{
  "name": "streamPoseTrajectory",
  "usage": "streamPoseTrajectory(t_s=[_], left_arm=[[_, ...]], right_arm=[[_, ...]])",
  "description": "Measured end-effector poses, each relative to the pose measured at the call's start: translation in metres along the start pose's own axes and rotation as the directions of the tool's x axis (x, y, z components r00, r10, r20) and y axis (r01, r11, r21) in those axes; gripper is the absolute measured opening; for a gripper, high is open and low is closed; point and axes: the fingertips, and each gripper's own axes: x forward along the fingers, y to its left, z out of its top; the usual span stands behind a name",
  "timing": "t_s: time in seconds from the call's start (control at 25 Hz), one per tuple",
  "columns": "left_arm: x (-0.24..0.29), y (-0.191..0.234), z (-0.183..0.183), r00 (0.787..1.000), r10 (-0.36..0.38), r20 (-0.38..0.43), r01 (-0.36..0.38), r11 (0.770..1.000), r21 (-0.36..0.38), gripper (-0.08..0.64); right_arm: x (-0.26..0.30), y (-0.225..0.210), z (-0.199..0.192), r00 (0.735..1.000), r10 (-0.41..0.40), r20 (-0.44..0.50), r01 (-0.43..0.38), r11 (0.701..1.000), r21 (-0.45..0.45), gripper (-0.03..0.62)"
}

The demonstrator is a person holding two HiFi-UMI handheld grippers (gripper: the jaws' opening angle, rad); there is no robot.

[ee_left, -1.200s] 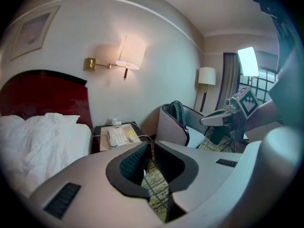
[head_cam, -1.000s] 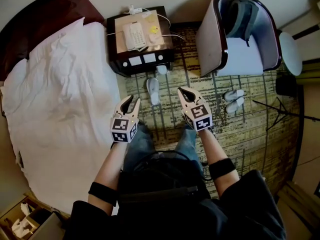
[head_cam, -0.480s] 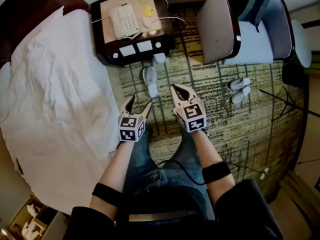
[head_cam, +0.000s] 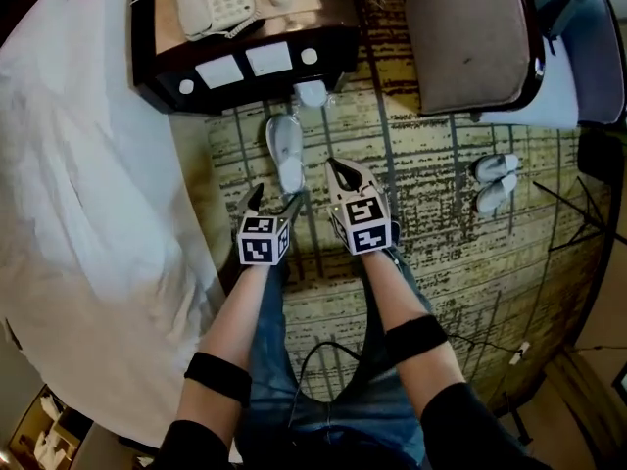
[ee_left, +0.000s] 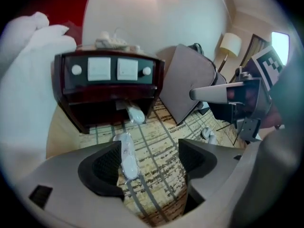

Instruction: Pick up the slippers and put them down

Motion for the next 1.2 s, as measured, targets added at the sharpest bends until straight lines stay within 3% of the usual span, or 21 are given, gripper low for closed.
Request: streamPoseTrajectory(t_s=[0.24, 0.56, 0.88, 1.2], left_arm=[[0.119, 0.035, -0.076, 0.996, 0.03, -0.083, -0.032, 0.999, -0.021, 0.379], [0.225, 0.07, -0.151, 0.987, 0.043, -0.152, -0.058, 0.994, -0.093, 0.451], [0.288, 0.093, -0.182, 0.98, 0.076, -0.183, -0.096, 0.99, -0.103, 0.516], [0.33, 0.117, -0.215, 0.959, 0.177, -0.222, -0.2, 0.976, -0.087, 0.566]], right_arm=[[0.089, -0.038, -0.115, 0.994, -0.034, -0.101, 0.036, 0.999, 0.026, 0.002], [0.175, -0.057, -0.218, 0.98, -0.031, -0.195, 0.045, 0.997, 0.069, 0.002], [0.236, -0.082, -0.285, 0.968, -0.034, -0.25, 0.061, 0.993, 0.102, 0.002], [0.253, -0.095, -0.314, 0.957, -0.031, -0.287, 0.068, 0.991, 0.119, 0.002]])
